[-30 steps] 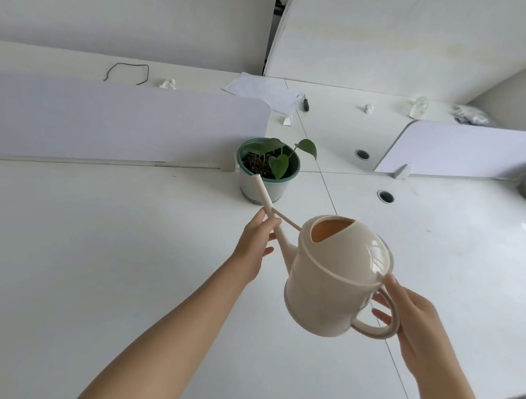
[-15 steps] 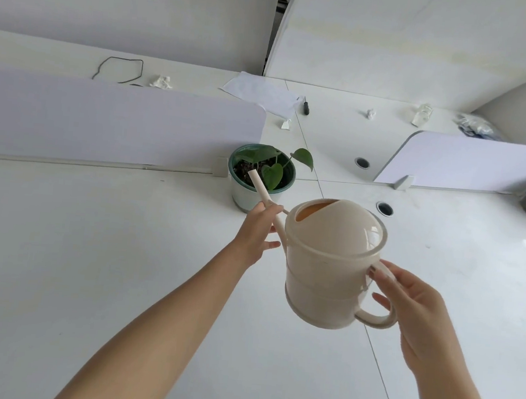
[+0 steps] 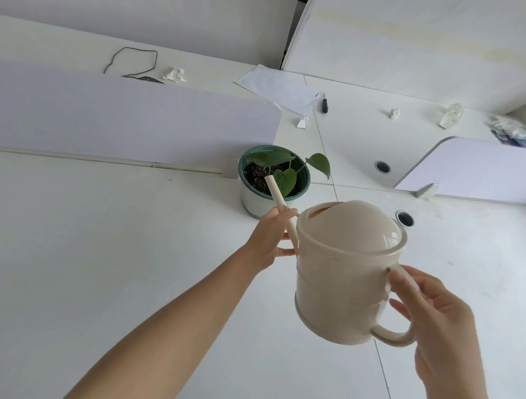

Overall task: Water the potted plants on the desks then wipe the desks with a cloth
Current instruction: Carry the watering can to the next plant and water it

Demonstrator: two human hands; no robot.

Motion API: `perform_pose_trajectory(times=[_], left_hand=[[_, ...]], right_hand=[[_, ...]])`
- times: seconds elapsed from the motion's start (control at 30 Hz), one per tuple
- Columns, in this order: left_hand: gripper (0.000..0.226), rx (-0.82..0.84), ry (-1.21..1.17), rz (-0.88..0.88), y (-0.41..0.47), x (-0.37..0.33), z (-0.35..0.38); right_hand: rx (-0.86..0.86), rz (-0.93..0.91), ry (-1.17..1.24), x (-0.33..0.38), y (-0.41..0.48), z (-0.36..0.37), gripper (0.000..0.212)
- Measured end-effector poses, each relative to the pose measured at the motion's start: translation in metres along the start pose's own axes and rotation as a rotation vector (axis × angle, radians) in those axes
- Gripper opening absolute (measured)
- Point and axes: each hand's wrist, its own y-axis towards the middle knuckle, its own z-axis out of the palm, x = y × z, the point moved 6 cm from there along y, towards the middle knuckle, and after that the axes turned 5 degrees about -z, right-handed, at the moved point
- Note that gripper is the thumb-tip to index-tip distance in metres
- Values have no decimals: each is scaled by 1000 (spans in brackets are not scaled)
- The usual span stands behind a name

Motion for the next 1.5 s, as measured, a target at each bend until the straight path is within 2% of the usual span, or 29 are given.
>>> perform_pose_trajectory(times=[0.17, 0.3, 0.47, 0.63, 0.9, 0.93, 1.0, 1.03, 1.1, 1.17, 1.27, 1.4, 1.5], left_hand=[[13, 47, -26, -3, 7, -1, 16], [9, 88, -36, -1, 9, -1, 30], [18, 128, -28, 9, 8, -3, 41], [17, 132, -50, 29, 4, -3, 42], [12, 24, -72, 64, -2, -21, 2], [11, 14, -76, 63, -3, -21, -2], [11, -3, -83, 59, -4, -22, -8], [11, -9, -82, 60, -5, -21, -11], [11, -19, -73, 67, -8, -19, -16], [13, -31, -63, 65, -12, -14, -22], [14, -63, -56, 43, -19, -4, -34], [18, -150, -53, 55, -32, 10, -61], [16, -251, -63, 109, -51, 21, -92]], right_hand=[[-50, -28, -22, 9, 2, -8, 71], [-88, -44, -27, 16, 1, -15, 70], [-113, -65, -65, 24, 0, -21, 68], [-118, -79, -67, 30, -2, -20, 67], [-4, -56, -51, 24, 2, 11, 63], [5, -48, -53, 23, 2, 15, 55], [20, -35, -7, 17, 5, 20, 19], [31, -51, 0, 14, 7, 21, 12], [49, -65, -6, 6, 8, 20, 25], [51, -51, 13, 3, 3, 21, 27], [72, -6, 52, -8, -6, 24, 15], [134, 48, 52, -36, -14, 29, 21], [231, 90, -15, -60, -17, 39, 16]])
